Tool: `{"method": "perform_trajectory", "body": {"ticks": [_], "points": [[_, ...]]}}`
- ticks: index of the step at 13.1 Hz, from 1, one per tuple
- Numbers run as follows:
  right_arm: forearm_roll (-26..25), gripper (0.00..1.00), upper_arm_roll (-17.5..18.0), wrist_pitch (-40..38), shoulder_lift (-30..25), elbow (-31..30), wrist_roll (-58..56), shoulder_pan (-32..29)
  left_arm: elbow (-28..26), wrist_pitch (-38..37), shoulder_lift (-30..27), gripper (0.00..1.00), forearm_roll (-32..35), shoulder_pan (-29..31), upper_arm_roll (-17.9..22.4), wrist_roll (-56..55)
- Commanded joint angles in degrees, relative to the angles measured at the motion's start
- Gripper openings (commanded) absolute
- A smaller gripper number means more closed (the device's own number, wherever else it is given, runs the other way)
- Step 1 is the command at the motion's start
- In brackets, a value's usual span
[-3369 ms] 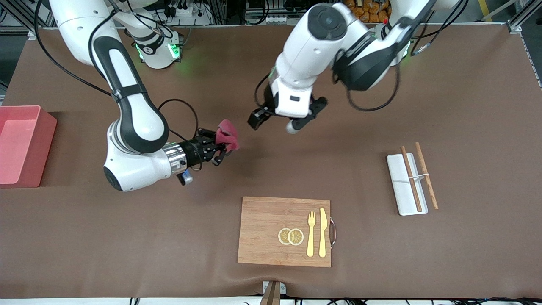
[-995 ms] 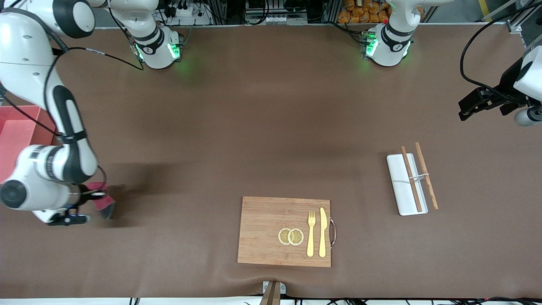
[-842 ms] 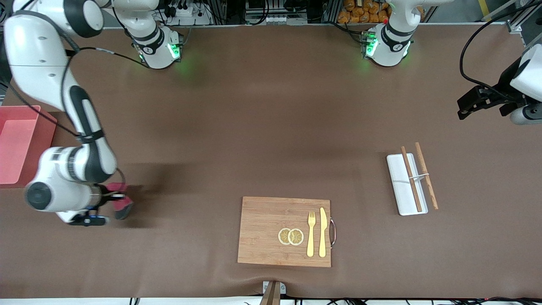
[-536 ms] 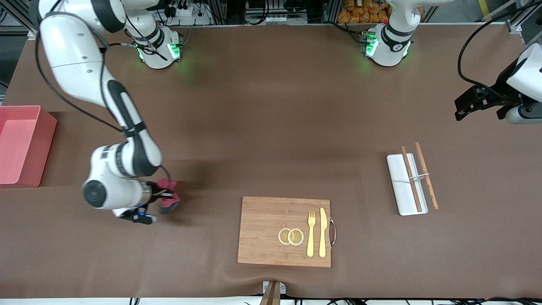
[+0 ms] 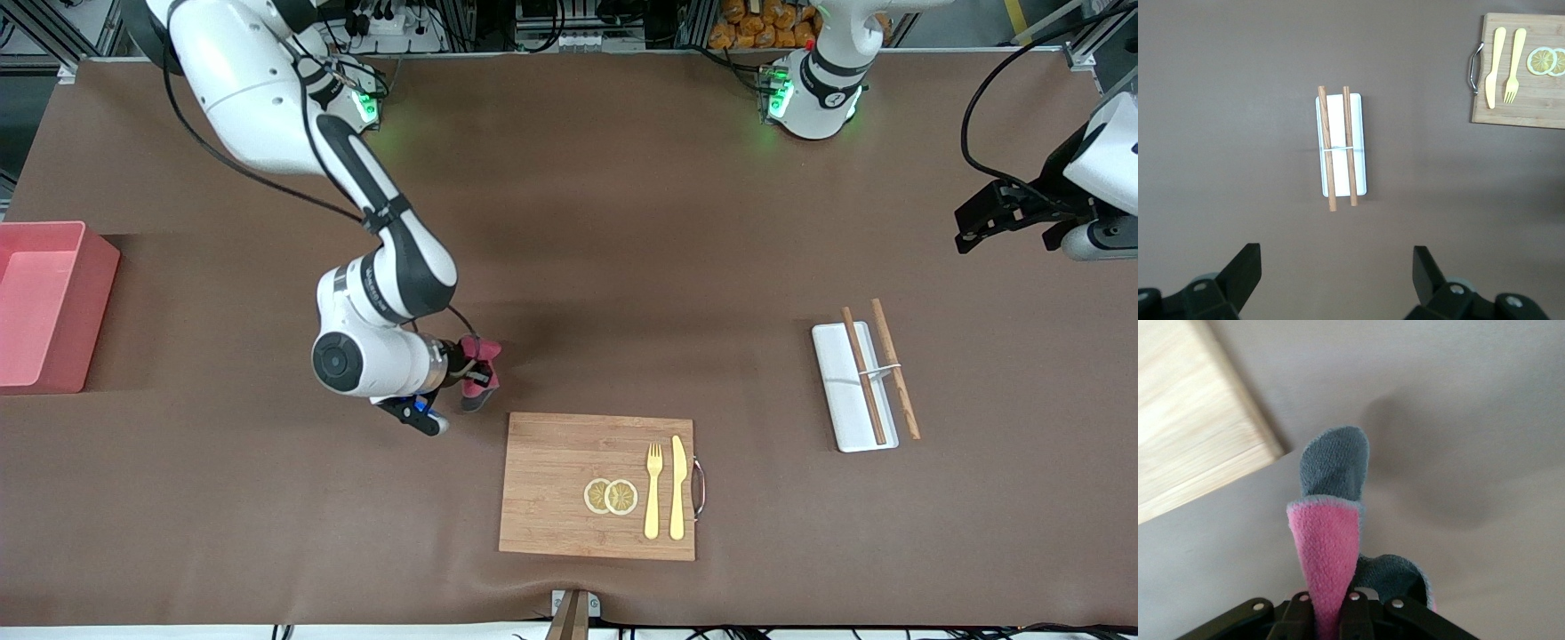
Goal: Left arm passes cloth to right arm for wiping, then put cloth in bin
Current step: 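Wipe back toward the pink bin and raise the cloth above it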
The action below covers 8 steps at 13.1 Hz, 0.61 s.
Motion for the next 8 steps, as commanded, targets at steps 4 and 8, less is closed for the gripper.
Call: {"method": "perform_trajectory", "body": {"ticks": [4,8], "points": [[-8.76,0.00,-4.06,-8.15,-6.82,-1.60,-12.02,-7.62,-3.22,-0.29,-2.24,1.00,-2.04,0.32,-0.05,0.25],[-14.28,0.00,-4.07,-14.92,-8.58,-1.16,-41.80,-23.78,-6.12,-0.29,-4.17,1.00,-4.69,1.64,0.03,0.07]]}}
